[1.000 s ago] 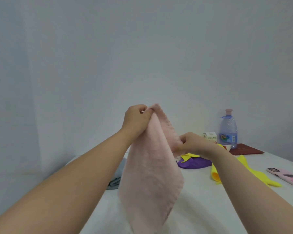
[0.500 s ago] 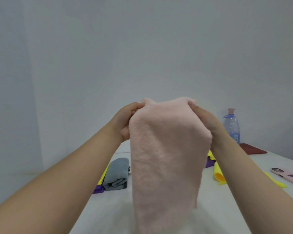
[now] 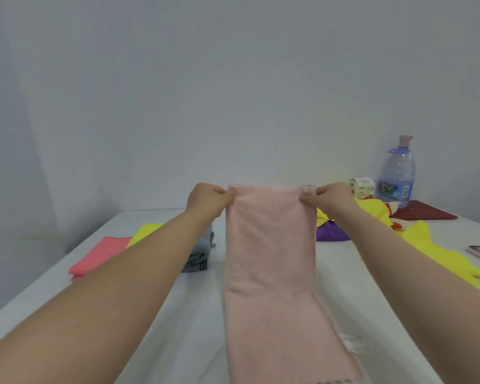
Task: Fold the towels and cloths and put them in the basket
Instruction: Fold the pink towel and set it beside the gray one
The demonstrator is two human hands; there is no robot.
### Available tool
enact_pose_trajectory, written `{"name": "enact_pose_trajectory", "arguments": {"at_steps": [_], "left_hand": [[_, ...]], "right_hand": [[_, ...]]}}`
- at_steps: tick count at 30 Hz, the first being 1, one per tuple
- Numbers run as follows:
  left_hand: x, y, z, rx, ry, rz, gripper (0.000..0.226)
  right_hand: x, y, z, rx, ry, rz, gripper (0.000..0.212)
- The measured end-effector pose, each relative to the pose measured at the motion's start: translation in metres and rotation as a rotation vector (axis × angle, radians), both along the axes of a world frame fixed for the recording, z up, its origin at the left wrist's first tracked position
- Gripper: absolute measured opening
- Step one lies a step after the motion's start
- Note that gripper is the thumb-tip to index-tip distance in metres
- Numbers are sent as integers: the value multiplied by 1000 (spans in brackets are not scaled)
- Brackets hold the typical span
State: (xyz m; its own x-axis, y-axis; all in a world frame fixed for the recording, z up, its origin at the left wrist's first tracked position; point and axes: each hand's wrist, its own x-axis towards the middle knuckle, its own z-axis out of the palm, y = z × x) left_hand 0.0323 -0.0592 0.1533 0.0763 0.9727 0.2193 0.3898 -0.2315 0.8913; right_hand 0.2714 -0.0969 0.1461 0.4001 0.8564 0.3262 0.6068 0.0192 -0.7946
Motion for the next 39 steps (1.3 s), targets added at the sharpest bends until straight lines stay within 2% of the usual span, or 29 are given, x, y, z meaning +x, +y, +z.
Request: {"name": "enact_pose_trajectory", "arguments": {"at_steps": [3,7,9,14,19,22,24,32,34,37,39], "left_hand": [[13,23,-27,-101,-70,8,10],[32,47,-51,-298,-357,-47,22],[38,57,-55,-378,-435,-71,26],[51,82,-57,-330,-608,-134,26],[58,87,-68,-387,-654,-83,23],[56,72,-84,-371,-634,14,18],[53,56,-96,-333,-556,24,20],[30,7,-124,-237,-411,30,20],[25,-2,-137,-185,-303,39,20],[19,-10,-153,-123,-141,2,20],[17,-9,-156,-106,-124,4,20]], "right_hand": [[5,25,-29,-106,195,-9,43],[4,46,-55,-183,527,71,19],[5,60,-62,-171,596,113,12],[4,86,-58,-16,721,119,24],[6,82,-61,93,866,54,29],[12,64,-79,43,911,-65,15],[13,46,-90,-3,945,-89,12],[5,-21,-104,-80,840,24,19],[5,-34,-113,-155,701,65,18],[2,-38,-123,-268,394,56,22],[-1,-36,-125,-285,273,33,25]]}}
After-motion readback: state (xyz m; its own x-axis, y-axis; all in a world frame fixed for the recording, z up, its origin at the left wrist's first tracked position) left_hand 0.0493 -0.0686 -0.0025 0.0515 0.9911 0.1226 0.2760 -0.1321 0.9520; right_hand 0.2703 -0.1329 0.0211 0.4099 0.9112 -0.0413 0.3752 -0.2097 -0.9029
